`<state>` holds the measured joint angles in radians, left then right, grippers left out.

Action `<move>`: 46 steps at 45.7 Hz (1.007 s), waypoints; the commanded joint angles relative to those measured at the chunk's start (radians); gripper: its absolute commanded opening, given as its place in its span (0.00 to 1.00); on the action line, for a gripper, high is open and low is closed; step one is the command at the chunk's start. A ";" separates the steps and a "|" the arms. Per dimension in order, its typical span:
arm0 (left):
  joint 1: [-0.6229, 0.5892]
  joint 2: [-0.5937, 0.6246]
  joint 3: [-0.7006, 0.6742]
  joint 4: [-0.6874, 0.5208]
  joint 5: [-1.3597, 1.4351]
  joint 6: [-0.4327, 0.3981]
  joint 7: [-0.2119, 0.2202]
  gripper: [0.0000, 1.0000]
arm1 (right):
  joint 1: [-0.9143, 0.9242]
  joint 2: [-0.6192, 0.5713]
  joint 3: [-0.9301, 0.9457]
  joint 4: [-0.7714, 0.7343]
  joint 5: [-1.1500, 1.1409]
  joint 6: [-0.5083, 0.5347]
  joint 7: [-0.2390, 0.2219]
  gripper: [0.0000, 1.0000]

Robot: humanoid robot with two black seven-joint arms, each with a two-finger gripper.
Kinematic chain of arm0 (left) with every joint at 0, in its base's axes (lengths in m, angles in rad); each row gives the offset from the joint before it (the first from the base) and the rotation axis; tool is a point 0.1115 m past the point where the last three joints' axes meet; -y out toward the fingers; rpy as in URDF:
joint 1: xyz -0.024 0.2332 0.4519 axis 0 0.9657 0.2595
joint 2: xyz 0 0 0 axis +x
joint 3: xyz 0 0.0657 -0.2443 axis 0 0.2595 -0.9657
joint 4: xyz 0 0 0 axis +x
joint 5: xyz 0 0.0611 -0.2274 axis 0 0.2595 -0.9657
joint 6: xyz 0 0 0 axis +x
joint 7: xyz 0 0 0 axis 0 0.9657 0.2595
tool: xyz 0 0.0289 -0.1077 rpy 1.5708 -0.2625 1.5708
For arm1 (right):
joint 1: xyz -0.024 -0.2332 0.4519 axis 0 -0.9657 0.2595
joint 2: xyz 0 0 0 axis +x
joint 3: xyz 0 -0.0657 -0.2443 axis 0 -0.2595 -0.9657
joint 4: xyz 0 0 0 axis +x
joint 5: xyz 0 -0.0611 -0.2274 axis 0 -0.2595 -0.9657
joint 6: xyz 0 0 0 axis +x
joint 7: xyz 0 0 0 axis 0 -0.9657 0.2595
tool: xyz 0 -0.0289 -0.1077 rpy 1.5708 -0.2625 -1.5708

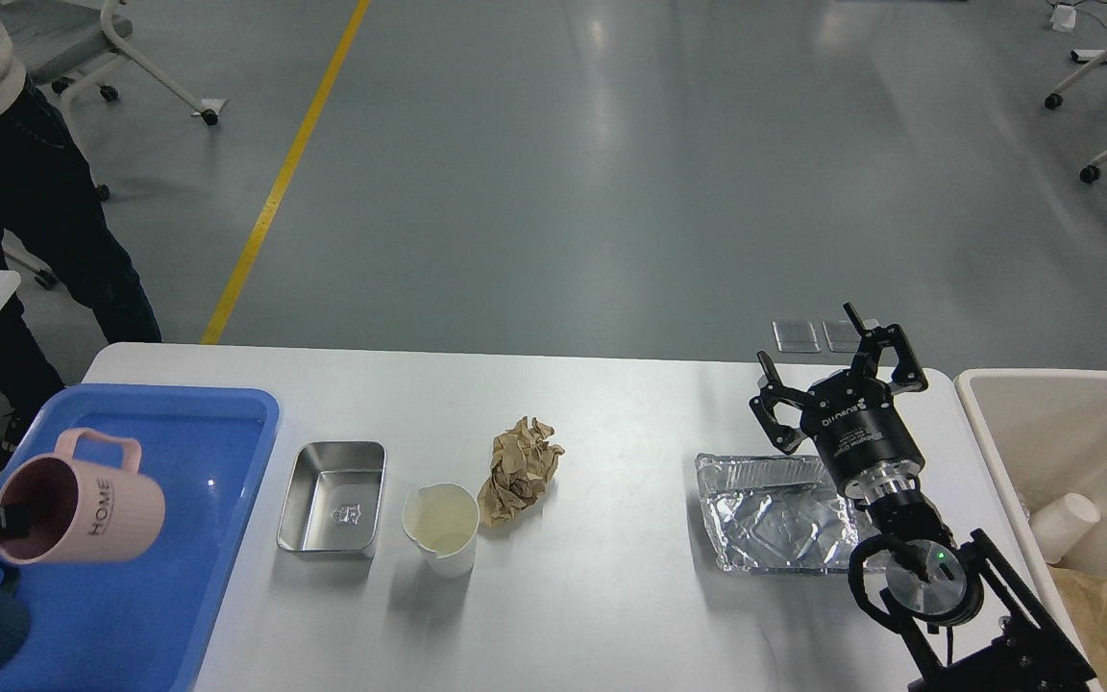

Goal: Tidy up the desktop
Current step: 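Carry the pink mug into the blue tray and release it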

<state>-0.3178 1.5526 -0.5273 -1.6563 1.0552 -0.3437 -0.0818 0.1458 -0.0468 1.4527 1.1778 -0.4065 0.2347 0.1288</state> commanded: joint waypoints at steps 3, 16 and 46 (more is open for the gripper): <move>0.002 -0.008 0.141 0.038 0.003 0.029 0.013 0.10 | -0.002 -0.010 0.000 -0.001 0.000 0.000 0.002 1.00; 0.003 -0.026 0.230 0.087 0.012 0.100 0.011 0.10 | -0.002 -0.013 0.000 -0.001 0.000 0.002 0.003 1.00; -0.049 -0.108 0.141 0.133 -0.050 0.117 -0.036 0.17 | 0.000 -0.008 -0.002 -0.003 -0.021 0.002 0.005 1.00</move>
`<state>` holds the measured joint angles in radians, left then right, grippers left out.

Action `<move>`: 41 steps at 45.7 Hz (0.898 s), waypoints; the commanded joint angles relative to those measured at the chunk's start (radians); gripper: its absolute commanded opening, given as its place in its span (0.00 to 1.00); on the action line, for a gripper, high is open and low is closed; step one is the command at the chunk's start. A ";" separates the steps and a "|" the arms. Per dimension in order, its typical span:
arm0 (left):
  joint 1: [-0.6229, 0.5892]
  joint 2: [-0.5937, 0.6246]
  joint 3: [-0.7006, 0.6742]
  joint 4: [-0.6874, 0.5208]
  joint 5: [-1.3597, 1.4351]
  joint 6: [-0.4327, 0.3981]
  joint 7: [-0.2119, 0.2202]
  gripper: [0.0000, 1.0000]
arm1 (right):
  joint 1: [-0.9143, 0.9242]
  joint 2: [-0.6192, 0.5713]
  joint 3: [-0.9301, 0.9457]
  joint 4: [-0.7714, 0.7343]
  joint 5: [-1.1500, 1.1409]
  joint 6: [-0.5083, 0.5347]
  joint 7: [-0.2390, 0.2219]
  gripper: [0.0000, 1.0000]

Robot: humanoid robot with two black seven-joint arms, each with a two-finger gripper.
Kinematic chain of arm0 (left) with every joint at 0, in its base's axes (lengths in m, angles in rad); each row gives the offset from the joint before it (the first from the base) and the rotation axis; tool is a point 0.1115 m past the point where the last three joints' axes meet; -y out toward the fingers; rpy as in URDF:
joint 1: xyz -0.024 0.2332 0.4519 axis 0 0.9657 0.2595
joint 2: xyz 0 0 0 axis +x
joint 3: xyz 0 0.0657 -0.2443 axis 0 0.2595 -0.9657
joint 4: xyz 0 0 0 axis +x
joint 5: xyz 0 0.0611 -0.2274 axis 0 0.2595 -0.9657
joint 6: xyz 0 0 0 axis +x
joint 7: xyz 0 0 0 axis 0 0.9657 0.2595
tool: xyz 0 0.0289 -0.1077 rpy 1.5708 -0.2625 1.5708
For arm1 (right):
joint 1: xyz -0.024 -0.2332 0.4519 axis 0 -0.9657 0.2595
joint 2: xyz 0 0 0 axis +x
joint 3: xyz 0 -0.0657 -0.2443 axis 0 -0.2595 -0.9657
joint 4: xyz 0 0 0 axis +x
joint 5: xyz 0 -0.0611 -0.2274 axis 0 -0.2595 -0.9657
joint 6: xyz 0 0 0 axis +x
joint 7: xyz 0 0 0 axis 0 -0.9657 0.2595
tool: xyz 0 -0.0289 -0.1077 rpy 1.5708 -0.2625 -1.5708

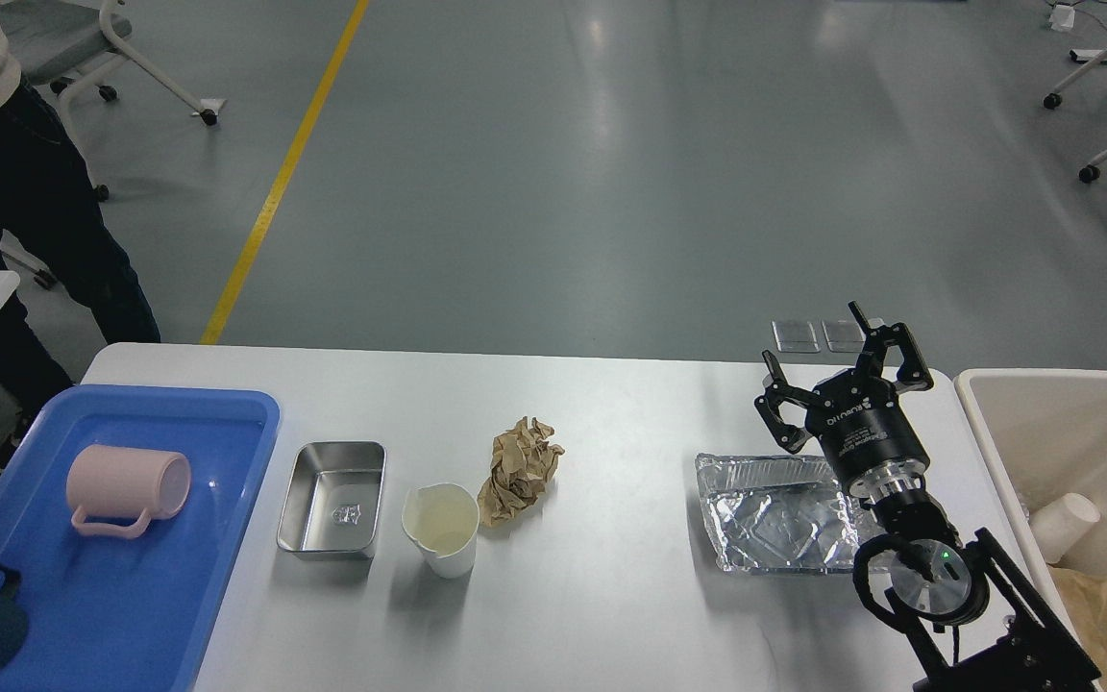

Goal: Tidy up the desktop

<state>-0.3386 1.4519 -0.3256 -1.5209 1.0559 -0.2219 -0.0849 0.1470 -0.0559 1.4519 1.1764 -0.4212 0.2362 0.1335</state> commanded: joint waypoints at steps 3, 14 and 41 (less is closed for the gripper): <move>-0.031 -0.018 -0.110 -0.004 -0.154 -0.007 -0.044 0.35 | -0.001 0.001 -0.001 -0.001 -0.007 0.000 0.000 1.00; -0.031 -0.036 -0.285 -0.010 -0.482 -0.031 -0.045 0.90 | -0.003 0.001 -0.002 -0.001 -0.008 -0.002 0.000 1.00; -0.011 -0.065 -0.322 -0.010 -1.225 -0.059 -0.199 0.94 | -0.007 -0.009 -0.022 -0.001 -0.022 -0.002 0.000 1.00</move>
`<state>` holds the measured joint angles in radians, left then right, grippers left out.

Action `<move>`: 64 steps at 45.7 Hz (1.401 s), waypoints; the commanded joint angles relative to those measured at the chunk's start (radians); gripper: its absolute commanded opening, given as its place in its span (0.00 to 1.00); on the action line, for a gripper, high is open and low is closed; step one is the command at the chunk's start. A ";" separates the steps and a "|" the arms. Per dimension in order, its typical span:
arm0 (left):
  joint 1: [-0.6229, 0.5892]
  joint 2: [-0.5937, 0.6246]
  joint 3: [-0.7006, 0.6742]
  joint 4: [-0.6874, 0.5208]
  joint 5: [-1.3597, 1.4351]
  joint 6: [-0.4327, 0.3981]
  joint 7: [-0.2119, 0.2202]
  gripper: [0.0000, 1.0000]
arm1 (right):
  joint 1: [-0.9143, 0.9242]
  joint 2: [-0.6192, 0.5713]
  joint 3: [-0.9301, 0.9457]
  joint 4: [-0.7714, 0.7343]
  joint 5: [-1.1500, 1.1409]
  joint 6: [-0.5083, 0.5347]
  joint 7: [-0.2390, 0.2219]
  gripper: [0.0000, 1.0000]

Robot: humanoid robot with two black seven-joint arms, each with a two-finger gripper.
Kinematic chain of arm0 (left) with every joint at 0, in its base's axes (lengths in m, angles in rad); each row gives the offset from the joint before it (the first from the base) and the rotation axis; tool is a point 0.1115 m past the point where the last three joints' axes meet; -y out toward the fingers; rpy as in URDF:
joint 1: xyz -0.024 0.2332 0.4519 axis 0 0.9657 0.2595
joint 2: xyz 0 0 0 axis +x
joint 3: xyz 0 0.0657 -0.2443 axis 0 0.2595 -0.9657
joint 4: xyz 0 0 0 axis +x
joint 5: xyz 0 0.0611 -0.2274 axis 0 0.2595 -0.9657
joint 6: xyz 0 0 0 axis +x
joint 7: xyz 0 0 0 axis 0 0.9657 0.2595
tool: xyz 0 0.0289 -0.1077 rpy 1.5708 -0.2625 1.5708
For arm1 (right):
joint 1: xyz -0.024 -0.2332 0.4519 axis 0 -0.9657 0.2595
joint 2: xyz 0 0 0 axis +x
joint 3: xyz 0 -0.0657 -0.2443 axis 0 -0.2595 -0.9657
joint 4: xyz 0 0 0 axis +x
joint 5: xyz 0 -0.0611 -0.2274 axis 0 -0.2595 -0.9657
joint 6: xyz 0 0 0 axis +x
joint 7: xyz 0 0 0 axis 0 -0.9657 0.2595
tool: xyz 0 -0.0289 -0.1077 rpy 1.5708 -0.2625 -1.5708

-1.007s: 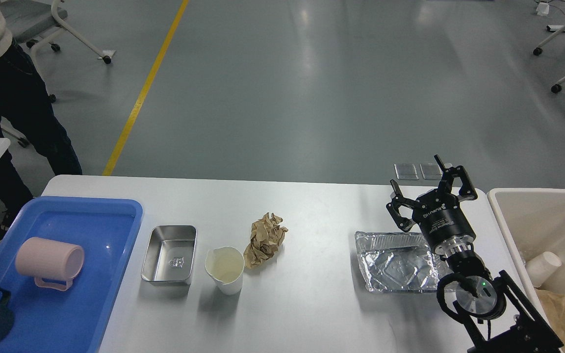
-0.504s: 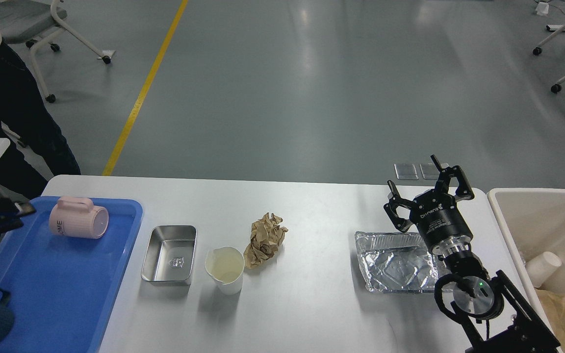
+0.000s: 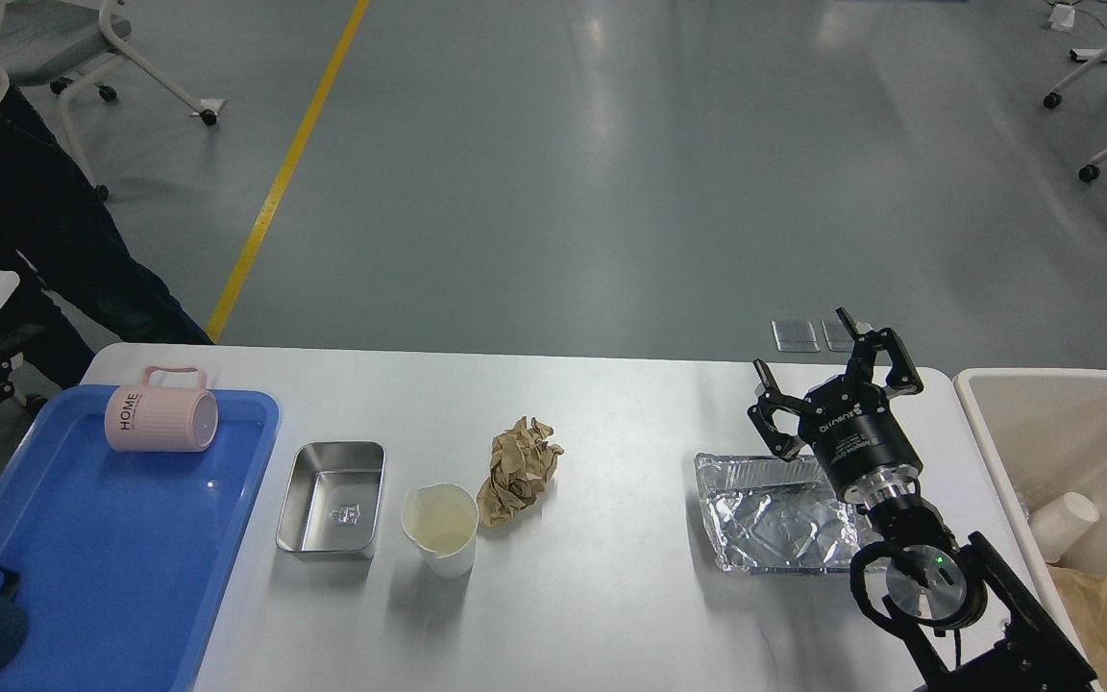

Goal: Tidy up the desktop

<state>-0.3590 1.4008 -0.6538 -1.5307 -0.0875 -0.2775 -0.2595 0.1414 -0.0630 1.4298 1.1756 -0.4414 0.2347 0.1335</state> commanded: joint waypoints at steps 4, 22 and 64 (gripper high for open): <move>0.014 -0.028 0.006 0.000 -0.097 -0.003 -0.026 0.94 | -0.003 -0.008 0.000 -0.001 -0.002 0.000 0.000 1.00; 0.014 -0.010 0.000 -0.002 -0.103 -0.002 -0.018 0.94 | -0.010 -0.012 0.000 0.001 -0.002 0.000 0.000 1.00; -0.100 0.080 0.045 -0.059 0.782 0.104 0.120 0.96 | -0.002 -0.017 -0.028 0.001 -0.023 0.000 0.000 1.00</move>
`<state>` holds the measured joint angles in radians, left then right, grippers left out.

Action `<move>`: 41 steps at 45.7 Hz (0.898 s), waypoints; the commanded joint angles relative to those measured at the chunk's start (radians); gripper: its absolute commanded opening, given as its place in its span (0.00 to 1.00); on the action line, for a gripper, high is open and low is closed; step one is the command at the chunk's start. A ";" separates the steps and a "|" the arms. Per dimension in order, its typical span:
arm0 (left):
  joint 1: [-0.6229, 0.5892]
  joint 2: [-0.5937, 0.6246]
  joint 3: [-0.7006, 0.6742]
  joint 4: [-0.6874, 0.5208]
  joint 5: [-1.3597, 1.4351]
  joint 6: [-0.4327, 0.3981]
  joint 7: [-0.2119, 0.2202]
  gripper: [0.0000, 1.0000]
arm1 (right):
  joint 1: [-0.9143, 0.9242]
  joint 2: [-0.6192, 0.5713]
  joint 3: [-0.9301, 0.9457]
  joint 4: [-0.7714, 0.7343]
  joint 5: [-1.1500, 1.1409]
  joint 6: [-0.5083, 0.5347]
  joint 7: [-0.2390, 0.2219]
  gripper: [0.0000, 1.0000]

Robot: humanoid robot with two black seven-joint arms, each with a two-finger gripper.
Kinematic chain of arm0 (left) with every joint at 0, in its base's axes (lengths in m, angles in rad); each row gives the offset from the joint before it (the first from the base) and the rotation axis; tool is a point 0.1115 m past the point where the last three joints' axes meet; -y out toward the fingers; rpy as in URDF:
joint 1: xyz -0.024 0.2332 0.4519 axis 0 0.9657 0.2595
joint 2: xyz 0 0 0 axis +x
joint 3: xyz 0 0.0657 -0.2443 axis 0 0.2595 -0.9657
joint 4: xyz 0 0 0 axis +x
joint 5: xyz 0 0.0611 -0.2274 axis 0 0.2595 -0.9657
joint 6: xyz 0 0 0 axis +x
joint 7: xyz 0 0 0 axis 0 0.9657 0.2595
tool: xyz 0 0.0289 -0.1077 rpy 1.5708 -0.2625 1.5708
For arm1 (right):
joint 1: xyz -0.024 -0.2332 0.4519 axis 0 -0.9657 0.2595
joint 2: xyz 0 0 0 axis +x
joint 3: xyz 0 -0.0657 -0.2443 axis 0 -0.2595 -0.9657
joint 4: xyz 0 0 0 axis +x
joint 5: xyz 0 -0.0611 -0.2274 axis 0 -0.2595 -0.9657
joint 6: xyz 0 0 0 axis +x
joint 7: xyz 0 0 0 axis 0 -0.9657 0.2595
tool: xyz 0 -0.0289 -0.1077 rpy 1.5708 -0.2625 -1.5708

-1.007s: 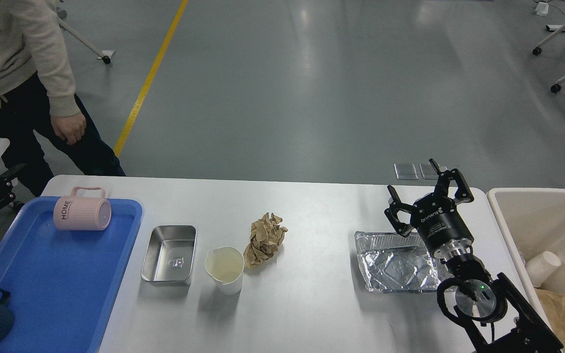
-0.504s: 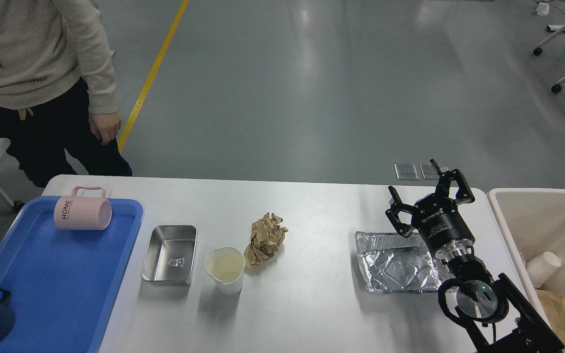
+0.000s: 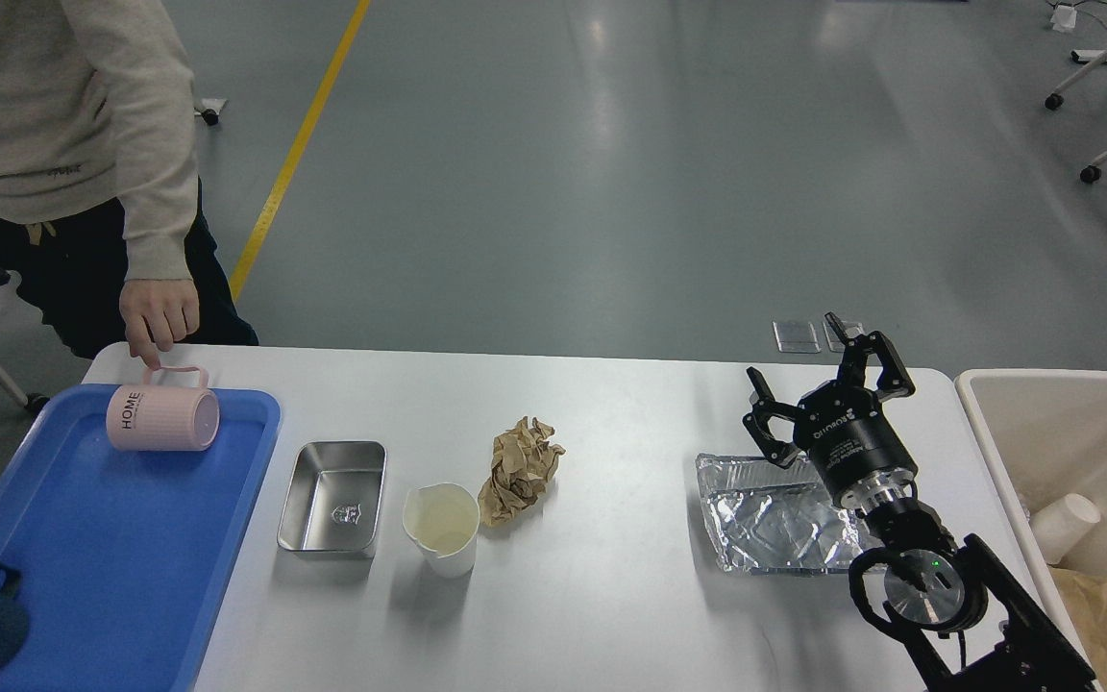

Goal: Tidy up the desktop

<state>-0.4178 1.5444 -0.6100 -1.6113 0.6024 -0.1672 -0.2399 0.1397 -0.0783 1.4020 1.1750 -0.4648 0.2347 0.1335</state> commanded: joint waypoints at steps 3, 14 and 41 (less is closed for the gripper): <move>-0.056 -0.113 0.001 0.053 0.109 -0.011 0.201 0.96 | 0.000 -0.001 0.000 0.000 -0.002 0.000 0.000 1.00; -0.096 -0.351 0.029 0.191 0.187 -0.037 0.324 0.96 | 0.000 0.000 0.000 0.002 -0.002 0.000 0.000 1.00; -0.165 -0.636 0.230 0.310 0.416 -0.037 0.337 0.96 | -0.009 0.005 0.000 0.002 -0.015 0.002 0.002 1.00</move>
<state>-0.5595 0.9544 -0.4469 -1.3320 1.0149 -0.2054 0.0933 0.1314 -0.0738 1.4020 1.1766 -0.4799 0.2347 0.1335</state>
